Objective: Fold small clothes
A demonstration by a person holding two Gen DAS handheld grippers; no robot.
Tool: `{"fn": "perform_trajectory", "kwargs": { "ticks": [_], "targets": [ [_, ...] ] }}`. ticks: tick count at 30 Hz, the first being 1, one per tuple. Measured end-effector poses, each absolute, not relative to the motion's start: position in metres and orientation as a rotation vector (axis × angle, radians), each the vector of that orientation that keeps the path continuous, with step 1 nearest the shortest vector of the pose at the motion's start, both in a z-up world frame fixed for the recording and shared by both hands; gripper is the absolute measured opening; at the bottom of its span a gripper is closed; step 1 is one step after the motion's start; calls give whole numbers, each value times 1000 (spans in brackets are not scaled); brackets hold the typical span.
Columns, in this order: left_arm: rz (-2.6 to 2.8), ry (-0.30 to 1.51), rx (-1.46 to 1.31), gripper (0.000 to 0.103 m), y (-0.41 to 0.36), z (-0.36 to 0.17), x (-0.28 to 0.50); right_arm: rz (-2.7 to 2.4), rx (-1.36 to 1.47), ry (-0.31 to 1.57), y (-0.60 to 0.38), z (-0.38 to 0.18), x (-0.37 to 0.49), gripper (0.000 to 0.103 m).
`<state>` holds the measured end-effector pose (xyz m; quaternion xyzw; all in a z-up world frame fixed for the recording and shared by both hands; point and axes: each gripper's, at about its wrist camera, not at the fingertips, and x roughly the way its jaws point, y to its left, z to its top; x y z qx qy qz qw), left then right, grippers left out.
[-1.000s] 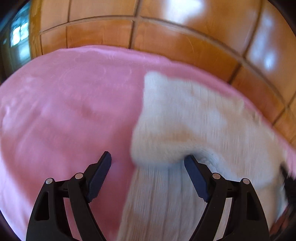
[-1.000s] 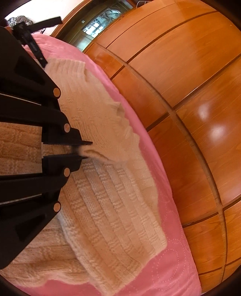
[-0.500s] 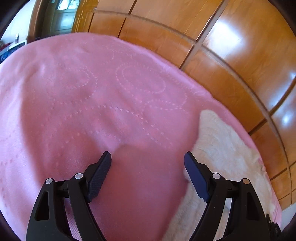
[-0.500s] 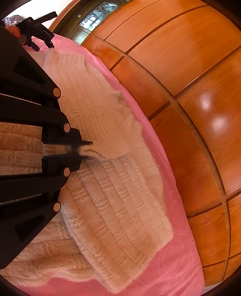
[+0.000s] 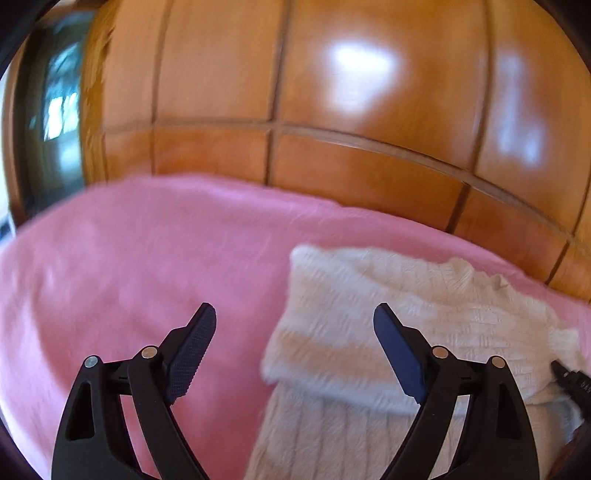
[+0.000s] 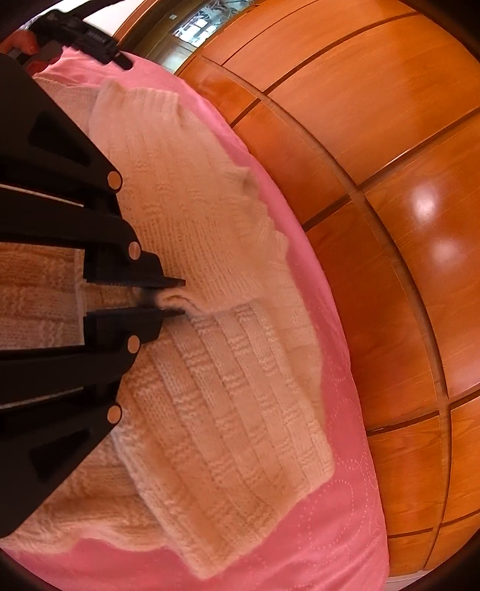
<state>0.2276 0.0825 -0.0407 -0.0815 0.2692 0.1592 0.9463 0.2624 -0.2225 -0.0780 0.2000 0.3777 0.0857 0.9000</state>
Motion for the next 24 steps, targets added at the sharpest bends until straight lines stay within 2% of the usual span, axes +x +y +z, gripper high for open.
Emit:
{"fn": "perform_trajectory", "kwargs": {
  "ticks": [4, 6, 7, 10, 11, 12, 17, 20, 22, 24],
  "targets": [
    [301, 647, -63, 86, 73, -52, 274, 178, 413, 777, -223, -78, 261, 7],
    [313, 705, -39, 77, 75, -62, 291, 175, 410, 777, -223, -79, 261, 8],
    [333, 739, -37, 76, 79, -69, 298, 174, 408, 776, -222, -79, 262, 8],
    [365, 855, -142, 79, 106, -93, 317, 175, 408, 777, -222, -80, 263, 8],
    [361, 859, -195, 88, 115, -96, 319, 177, 408, 777, -221, -80, 263, 9],
    [365, 862, -248, 92, 125, -99, 320, 176, 408, 777, -220, -80, 264, 9],
    [347, 857, -279, 93, 130, -100, 320, 177, 407, 782, -221, -81, 265, 10],
    [353, 799, -340, 93, 137, -89, 295, 180, 413, 783, -222, -81, 265, 11],
    [371, 722, -355, 93, 132, -76, 272, 183, 417, 781, -222, -80, 265, 14],
    [309, 687, -331, 93, 120, -69, 250, 197, 419, 768, -223, -79, 263, 22]
  ]
}}
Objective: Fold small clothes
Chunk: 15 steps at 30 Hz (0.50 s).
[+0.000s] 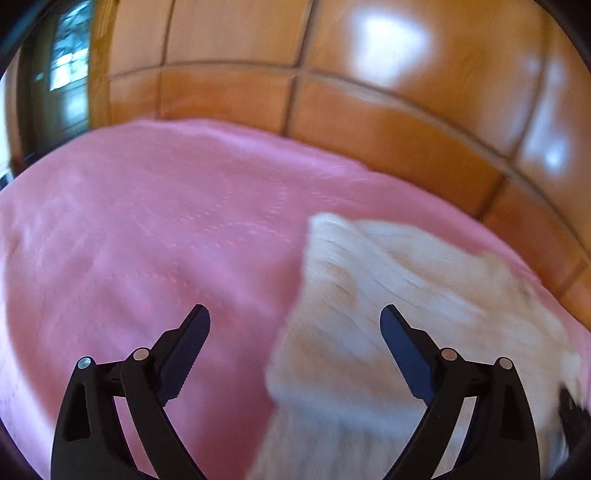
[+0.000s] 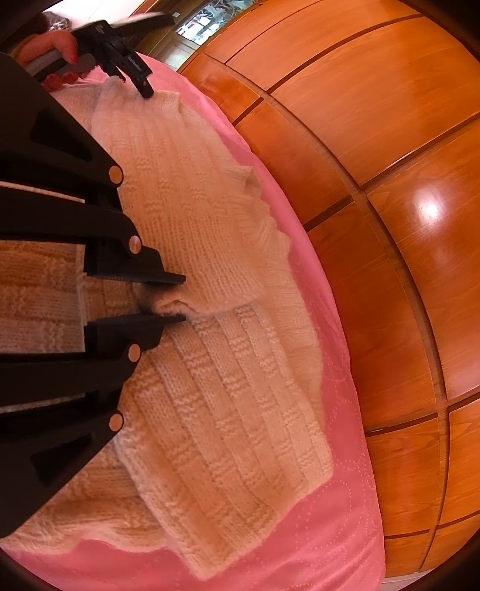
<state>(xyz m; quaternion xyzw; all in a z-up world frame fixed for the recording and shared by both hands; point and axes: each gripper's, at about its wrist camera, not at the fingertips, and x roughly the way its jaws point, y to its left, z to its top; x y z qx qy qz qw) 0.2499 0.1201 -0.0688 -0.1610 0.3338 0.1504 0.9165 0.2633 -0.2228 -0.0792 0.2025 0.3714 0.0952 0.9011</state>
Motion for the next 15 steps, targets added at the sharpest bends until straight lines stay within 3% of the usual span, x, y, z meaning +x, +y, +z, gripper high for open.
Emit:
{"fn": "perform_trajectory", "kwargs": {
  "ticks": [2, 4, 7, 9, 10, 11, 12, 15],
  "targets": [
    [253, 667, -273, 93, 103, -67, 232, 207, 409, 719, -222, -73, 256, 51],
    [198, 654, -217, 93, 84, -68, 221, 179, 384, 670, -221, -66, 246, 63],
    [164, 624, -153, 93, 69, -62, 225, 187, 396, 723, -223, -66, 254, 62],
    [171, 651, -123, 93, 65, -63, 240, 194, 423, 761, -225, -67, 263, 58],
    [179, 684, -112, 93, 65, -67, 249, 214, 444, 784, -226, -69, 268, 46],
    [194, 745, -105, 93, 68, -76, 261, 246, 456, 821, -225, -72, 273, 17],
    [211, 799, -116, 93, 72, -84, 269, 253, 449, 852, -223, -74, 275, 5],
    [223, 876, -218, 98, 91, -98, 280, 224, 432, 830, -224, -69, 258, 6]
  ]
}}
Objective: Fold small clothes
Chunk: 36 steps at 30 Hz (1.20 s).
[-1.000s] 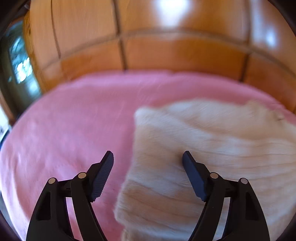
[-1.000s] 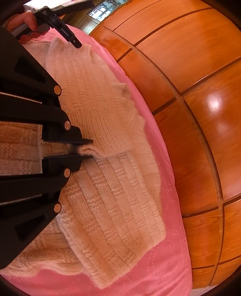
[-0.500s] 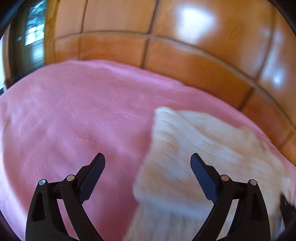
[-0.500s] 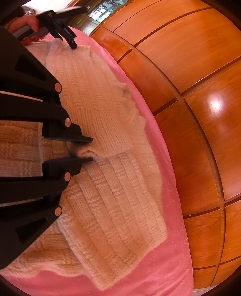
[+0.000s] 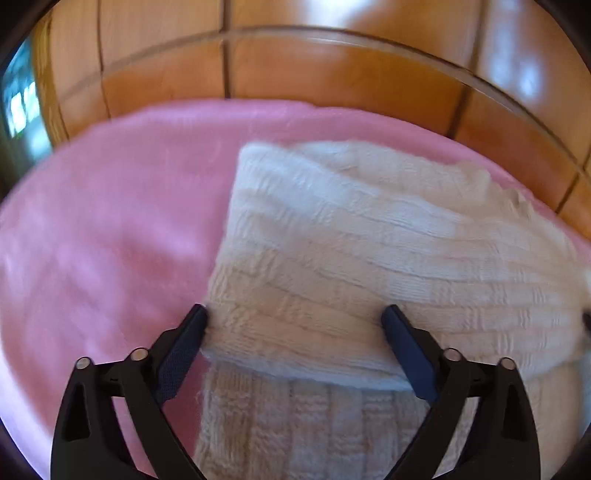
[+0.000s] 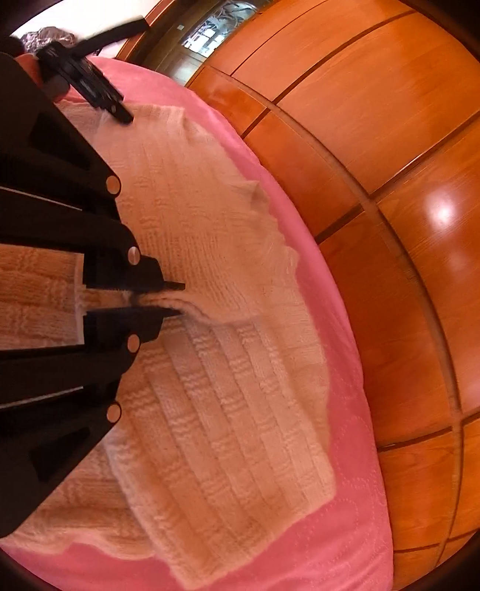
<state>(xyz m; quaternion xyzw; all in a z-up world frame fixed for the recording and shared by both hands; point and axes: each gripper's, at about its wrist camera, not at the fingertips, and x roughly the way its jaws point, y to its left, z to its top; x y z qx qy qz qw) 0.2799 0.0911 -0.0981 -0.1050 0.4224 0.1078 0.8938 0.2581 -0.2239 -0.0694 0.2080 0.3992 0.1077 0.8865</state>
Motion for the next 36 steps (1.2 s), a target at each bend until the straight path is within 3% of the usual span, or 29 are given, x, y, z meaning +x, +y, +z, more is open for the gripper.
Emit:
{"fn": "perform_trajectory", "kwargs": {
  "ticks": [7, 12, 14, 17, 24, 26, 36],
  "targets": [
    [195, 884, -257, 100, 93, -104, 282, 140, 417, 831, -226, -84, 249, 4],
    [160, 808, -342, 100, 101, -95, 255, 172, 442, 819, -228, -83, 246, 10],
    [148, 782, -376, 100, 102, -91, 238, 199, 475, 797, -233, -80, 239, 18],
    [110, 795, -392, 100, 99, -94, 217, 216, 442, 773, -228, -70, 222, 56],
    [74, 765, -363, 100, 84, -93, 169, 262, 352, 800, -210, -69, 177, 86],
    [83, 771, -334, 100, 80, -94, 165, 249, 320, 800, -206, -68, 169, 101],
    [64, 815, -168, 100, 63, -97, 143, 132, 27, 870, -160, -77, 169, 101]
  ]
}}
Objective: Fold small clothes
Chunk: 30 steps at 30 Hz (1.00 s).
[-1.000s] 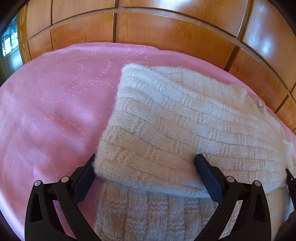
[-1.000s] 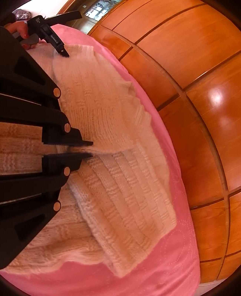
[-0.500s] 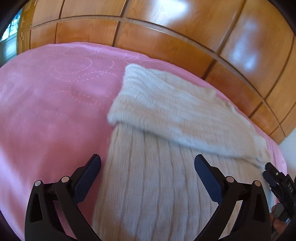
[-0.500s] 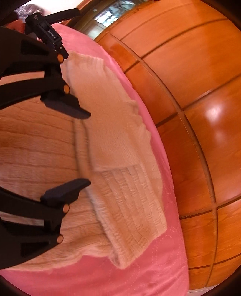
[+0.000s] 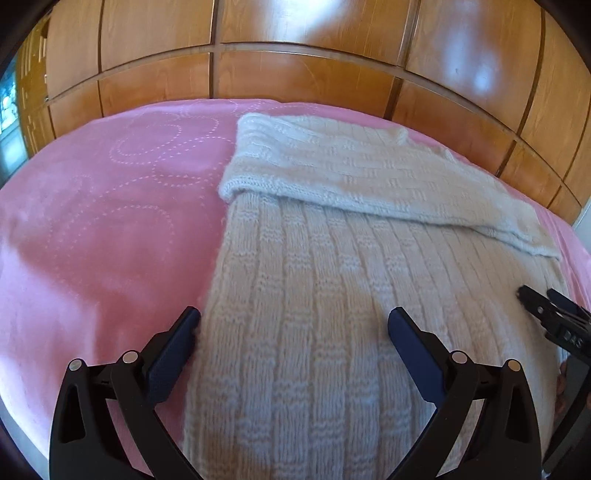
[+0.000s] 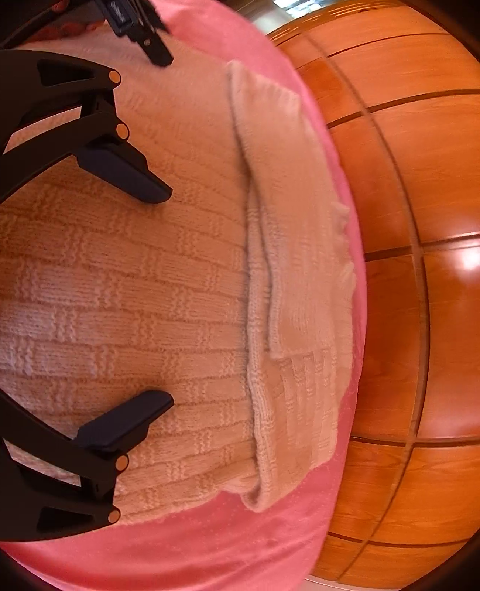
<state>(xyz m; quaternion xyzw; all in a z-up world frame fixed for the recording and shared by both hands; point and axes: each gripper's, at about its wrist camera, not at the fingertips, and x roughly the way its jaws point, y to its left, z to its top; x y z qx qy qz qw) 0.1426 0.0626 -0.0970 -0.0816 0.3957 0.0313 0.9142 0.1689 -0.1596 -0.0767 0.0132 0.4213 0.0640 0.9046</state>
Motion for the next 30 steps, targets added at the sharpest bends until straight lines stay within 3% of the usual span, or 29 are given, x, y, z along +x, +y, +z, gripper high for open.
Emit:
{"fn": "perform_trajectory", "kwargs": {
  "ticks": [13, 17, 21, 23, 25, 27, 30],
  "targets": [
    [97, 748, -147, 100, 90, -94, 93, 142, -6, 852, -169, -62, 135, 100],
    [85, 739, -147, 100, 103, -94, 78, 194, 38, 844, -191, -51, 115, 72],
    [-1, 720, -224, 99, 115, -94, 61, 239, 238, 875, -243, -49, 100, 61],
    [-56, 725, -242, 95, 115, -94, 56, 244, 318, 896, -265, -51, 93, 51],
    [-110, 726, -232, 88, 112, -95, 50, 272, 381, 912, -282, -53, 86, 49],
    [-166, 738, -232, 72, 110, -96, 47, 284, 402, 910, -292, -54, 76, 49],
    [-230, 742, -266, 65, 110, -97, 40, 291, 471, 892, -307, -58, 64, 49]
  ]
}}
